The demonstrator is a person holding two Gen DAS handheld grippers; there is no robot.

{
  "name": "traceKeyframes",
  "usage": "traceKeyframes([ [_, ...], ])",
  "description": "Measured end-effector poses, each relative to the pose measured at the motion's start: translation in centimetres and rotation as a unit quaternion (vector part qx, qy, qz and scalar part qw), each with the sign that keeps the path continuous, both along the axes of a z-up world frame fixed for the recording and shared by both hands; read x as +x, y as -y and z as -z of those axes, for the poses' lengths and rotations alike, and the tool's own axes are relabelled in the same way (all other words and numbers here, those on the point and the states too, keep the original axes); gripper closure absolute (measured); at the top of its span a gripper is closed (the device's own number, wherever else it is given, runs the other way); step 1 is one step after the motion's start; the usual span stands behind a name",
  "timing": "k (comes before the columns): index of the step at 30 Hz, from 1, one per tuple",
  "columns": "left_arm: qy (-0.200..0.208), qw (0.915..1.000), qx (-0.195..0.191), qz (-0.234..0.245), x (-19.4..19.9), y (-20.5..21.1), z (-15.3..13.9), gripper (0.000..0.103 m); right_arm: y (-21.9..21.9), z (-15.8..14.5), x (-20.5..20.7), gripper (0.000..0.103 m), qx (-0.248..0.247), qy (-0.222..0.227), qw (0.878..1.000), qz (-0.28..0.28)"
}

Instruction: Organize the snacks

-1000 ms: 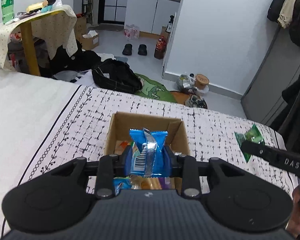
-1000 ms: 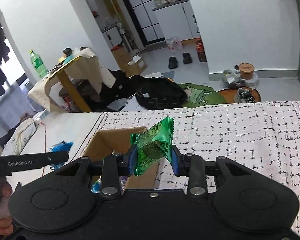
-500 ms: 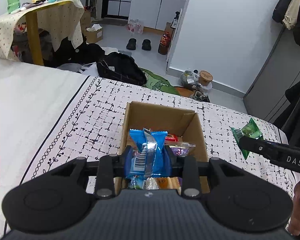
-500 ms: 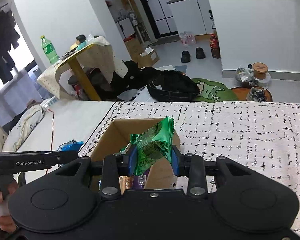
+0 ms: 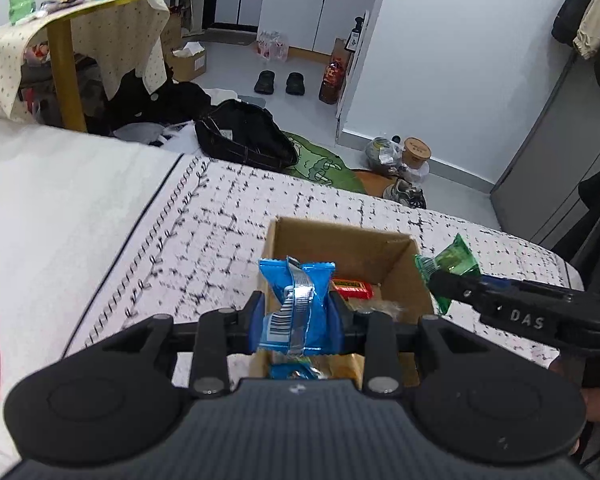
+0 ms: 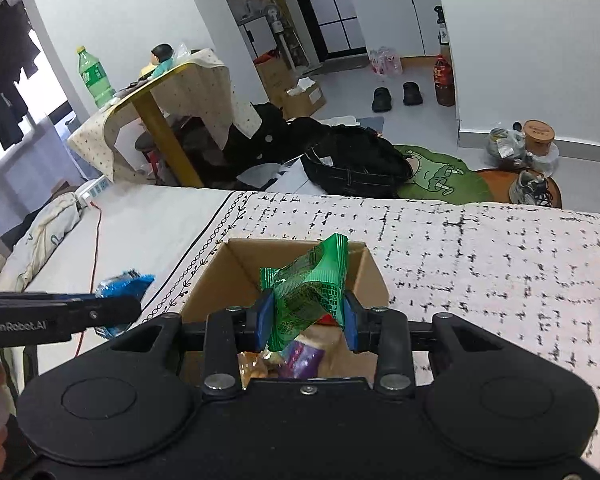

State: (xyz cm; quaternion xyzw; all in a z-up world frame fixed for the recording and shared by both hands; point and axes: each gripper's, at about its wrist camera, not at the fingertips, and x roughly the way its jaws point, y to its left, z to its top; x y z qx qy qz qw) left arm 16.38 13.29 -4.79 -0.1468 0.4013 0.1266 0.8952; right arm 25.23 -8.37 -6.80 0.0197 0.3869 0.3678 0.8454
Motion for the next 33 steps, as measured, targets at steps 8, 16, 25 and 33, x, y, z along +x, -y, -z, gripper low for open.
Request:
traceKeyframes([
  [8, 0.0, 0.9999, 0.0, 0.01, 1.5, -0.6, 0.3, 0.071, -0.8, 0.7, 1.7, 0.055, 0.019, -0.013, 1.0, 0.014],
  [16, 0.001, 0.9999, -0.01, 0.013, 2.1, -1.0, 1.0, 0.071, 1.3, -0.1, 1.2, 0.047, 0.02, -0.01, 0.999, 0.035],
  [25, 0.022, 0.9996, -0.004, 0.02, 3.7, 0.0, 0.6, 0.071, 2.4, -1.1, -0.2, 0.037, 0.011, 0.007, 0.999, 0.032],
  [33, 0.022, 0.9998, 0.003, 0.004, 3.8, 0.2, 0.9, 0.065, 4.0, -0.8, -0.5, 0.032, 0.017, -0.003, 0.999, 0.04],
])
